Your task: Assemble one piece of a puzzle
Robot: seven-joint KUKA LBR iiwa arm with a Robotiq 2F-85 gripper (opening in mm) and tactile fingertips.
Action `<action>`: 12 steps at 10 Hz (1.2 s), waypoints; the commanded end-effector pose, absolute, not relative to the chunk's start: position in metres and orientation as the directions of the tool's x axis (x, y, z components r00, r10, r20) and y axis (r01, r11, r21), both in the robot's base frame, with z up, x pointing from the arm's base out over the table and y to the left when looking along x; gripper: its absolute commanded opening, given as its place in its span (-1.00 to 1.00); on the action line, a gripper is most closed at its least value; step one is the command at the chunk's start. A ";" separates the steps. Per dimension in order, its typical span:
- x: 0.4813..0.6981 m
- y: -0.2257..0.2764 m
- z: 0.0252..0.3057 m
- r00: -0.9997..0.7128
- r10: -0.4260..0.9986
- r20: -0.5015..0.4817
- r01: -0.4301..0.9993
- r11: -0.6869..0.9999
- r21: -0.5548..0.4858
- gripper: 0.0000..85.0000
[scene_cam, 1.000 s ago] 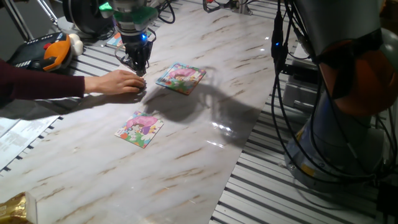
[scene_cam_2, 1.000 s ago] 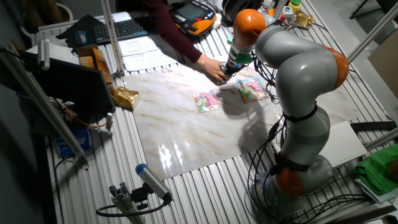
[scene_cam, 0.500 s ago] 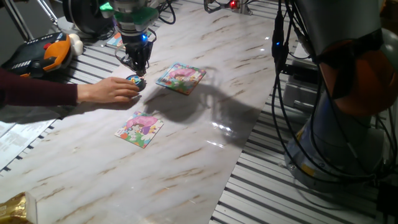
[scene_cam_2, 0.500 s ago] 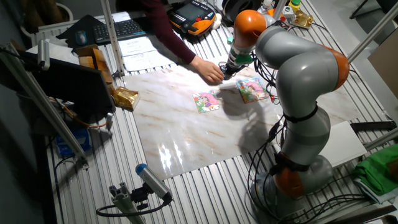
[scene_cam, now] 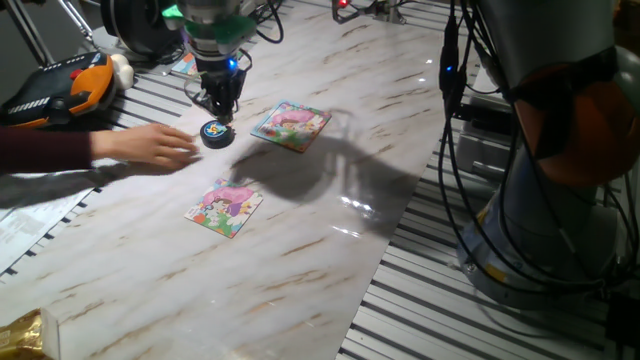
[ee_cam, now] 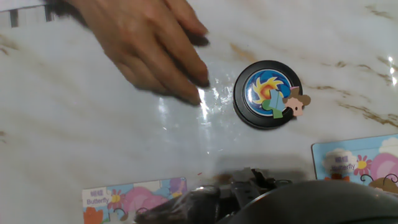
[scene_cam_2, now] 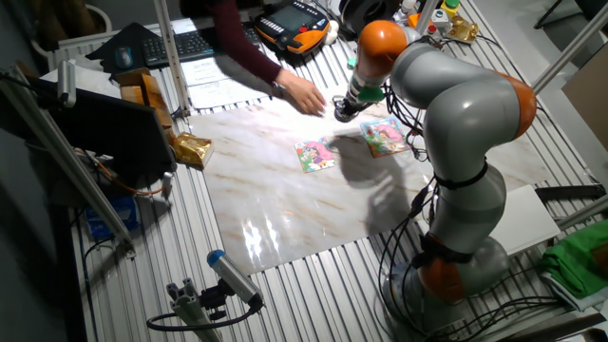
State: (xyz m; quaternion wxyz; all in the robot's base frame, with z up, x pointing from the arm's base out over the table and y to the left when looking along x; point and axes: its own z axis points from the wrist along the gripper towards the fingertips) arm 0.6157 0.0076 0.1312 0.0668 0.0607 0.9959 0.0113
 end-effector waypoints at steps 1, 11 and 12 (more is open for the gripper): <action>0.616 0.006 0.131 -0.983 0.116 -0.144 0.113 0.993 0.031 -0.98; 0.608 -0.016 0.134 -0.987 0.061 -0.149 0.057 0.998 0.029 -0.98; 0.607 -0.022 0.131 -0.988 0.053 -0.146 0.051 0.999 0.019 -0.97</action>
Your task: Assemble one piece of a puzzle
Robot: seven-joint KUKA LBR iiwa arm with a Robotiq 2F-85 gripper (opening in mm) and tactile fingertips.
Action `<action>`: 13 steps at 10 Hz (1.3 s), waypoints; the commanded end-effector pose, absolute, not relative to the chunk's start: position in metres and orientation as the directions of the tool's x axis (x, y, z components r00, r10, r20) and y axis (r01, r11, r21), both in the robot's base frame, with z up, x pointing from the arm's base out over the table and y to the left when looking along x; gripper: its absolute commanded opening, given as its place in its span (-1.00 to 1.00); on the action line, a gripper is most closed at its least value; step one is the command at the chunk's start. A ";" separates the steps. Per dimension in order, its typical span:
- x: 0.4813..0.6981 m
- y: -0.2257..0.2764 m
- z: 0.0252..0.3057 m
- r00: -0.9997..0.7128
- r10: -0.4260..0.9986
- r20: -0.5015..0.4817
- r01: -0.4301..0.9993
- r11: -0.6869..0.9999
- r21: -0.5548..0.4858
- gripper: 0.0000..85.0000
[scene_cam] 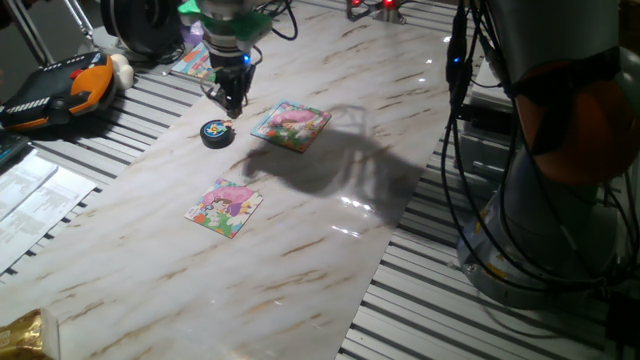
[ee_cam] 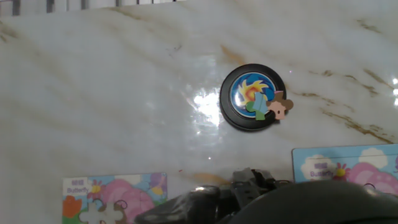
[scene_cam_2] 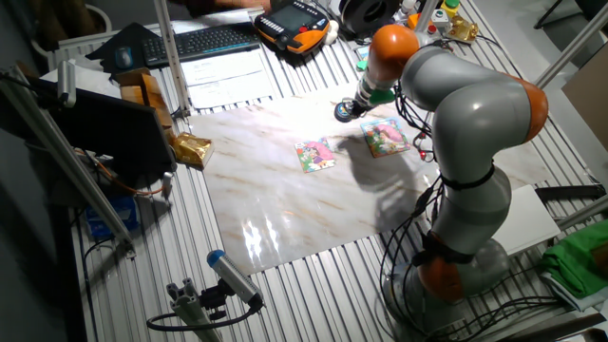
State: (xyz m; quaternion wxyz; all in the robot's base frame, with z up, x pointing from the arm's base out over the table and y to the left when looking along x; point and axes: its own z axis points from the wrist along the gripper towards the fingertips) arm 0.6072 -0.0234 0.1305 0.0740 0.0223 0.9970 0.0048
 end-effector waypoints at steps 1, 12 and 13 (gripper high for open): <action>0.605 -0.028 0.128 -0.990 0.016 -0.140 0.018 1.000 -0.009 -0.84; 0.614 -0.021 0.106 -0.992 0.055 -0.116 0.053 0.998 0.022 0.51; 0.618 -0.023 0.100 -0.992 0.053 -0.112 0.050 0.998 0.029 0.51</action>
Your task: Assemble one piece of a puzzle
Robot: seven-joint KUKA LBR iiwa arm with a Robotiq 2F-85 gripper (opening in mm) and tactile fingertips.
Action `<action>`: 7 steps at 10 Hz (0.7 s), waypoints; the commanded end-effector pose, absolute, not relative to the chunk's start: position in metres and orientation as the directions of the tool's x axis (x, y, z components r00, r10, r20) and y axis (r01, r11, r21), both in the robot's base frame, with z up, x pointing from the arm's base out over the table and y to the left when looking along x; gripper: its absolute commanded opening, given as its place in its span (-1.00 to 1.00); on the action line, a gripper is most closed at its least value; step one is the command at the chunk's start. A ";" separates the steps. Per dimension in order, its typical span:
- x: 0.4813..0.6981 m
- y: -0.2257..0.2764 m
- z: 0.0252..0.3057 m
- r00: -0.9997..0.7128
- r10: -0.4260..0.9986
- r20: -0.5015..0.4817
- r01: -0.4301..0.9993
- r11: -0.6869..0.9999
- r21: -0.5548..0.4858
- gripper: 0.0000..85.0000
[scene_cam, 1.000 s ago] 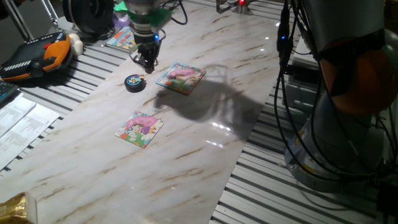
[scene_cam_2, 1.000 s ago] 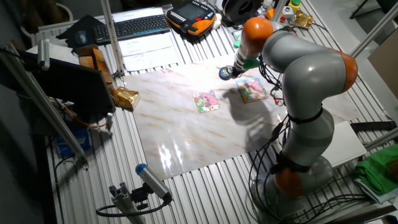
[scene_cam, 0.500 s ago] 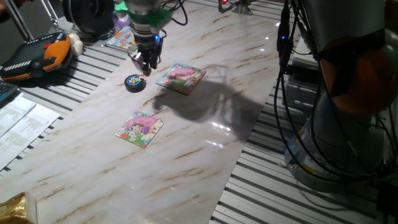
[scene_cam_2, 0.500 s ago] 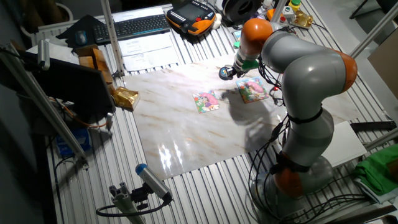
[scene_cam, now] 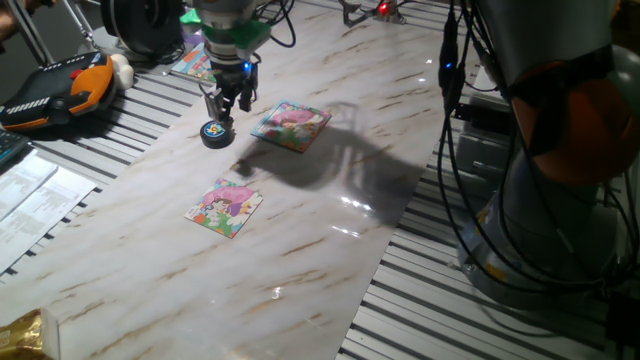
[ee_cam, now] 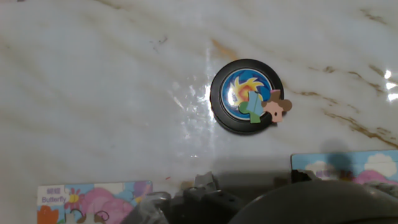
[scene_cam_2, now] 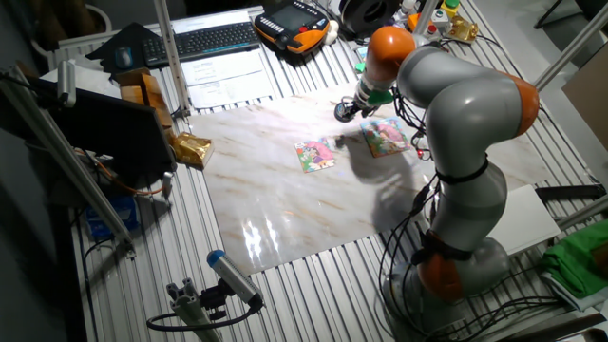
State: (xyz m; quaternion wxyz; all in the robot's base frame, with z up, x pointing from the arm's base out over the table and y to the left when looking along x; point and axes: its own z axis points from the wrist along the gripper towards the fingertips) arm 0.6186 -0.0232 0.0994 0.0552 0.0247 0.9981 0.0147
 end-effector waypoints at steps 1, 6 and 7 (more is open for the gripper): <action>0.622 -0.025 0.096 -0.993 0.046 -0.104 0.042 0.998 0.037 0.51; 0.637 -0.036 0.079 -0.994 0.020 -0.107 0.015 0.998 0.054 0.51; 0.639 -0.037 0.075 -0.994 0.023 -0.106 0.016 0.998 0.068 0.51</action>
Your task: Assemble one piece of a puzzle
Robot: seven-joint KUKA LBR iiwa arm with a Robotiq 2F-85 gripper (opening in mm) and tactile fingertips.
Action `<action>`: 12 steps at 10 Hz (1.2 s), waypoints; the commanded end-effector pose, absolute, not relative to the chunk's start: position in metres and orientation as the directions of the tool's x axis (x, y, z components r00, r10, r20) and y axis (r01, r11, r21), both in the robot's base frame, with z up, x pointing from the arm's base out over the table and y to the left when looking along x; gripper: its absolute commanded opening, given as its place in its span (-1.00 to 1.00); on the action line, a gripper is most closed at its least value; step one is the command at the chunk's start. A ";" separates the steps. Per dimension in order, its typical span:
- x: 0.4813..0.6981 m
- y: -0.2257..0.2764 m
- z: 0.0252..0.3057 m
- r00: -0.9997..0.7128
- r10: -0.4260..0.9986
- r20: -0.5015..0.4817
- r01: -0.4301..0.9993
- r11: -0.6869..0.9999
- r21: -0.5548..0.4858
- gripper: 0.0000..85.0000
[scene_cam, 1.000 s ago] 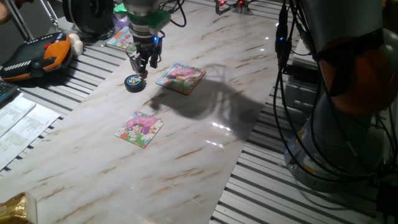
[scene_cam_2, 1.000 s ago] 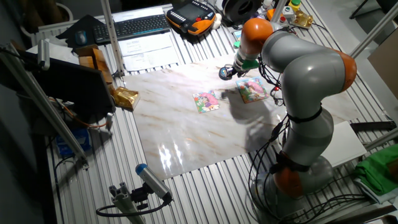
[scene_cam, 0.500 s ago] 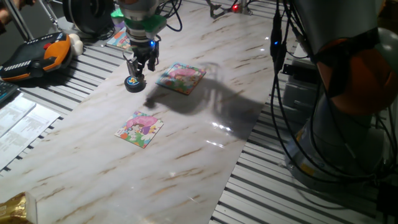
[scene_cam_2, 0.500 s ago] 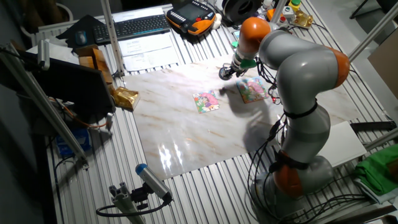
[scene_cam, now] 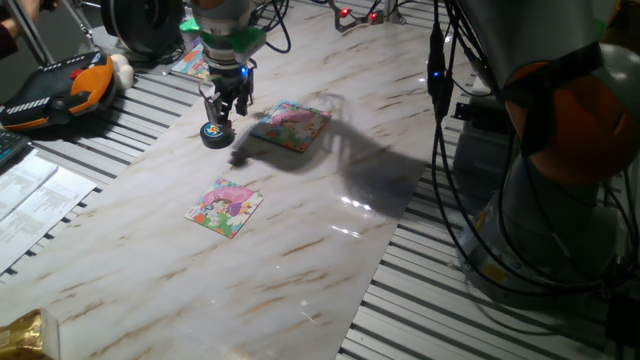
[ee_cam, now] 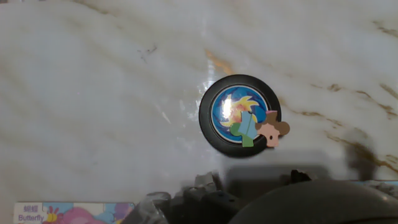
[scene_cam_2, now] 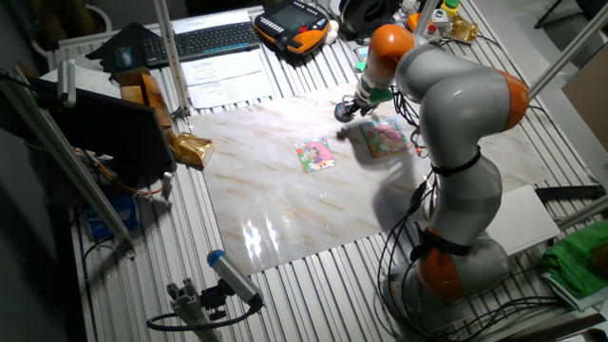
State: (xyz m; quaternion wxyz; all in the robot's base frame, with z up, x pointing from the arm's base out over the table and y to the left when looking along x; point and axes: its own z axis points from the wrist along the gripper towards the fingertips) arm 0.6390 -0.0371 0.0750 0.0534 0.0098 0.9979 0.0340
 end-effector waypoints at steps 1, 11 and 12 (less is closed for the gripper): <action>0.641 -0.037 0.074 -0.995 0.023 -0.101 0.016 0.997 0.071 0.50; 0.631 -0.045 0.083 -0.992 0.021 -0.125 0.019 1.000 0.020 0.48; 0.629 -0.047 0.085 -0.990 0.059 -0.125 0.057 0.998 0.021 0.48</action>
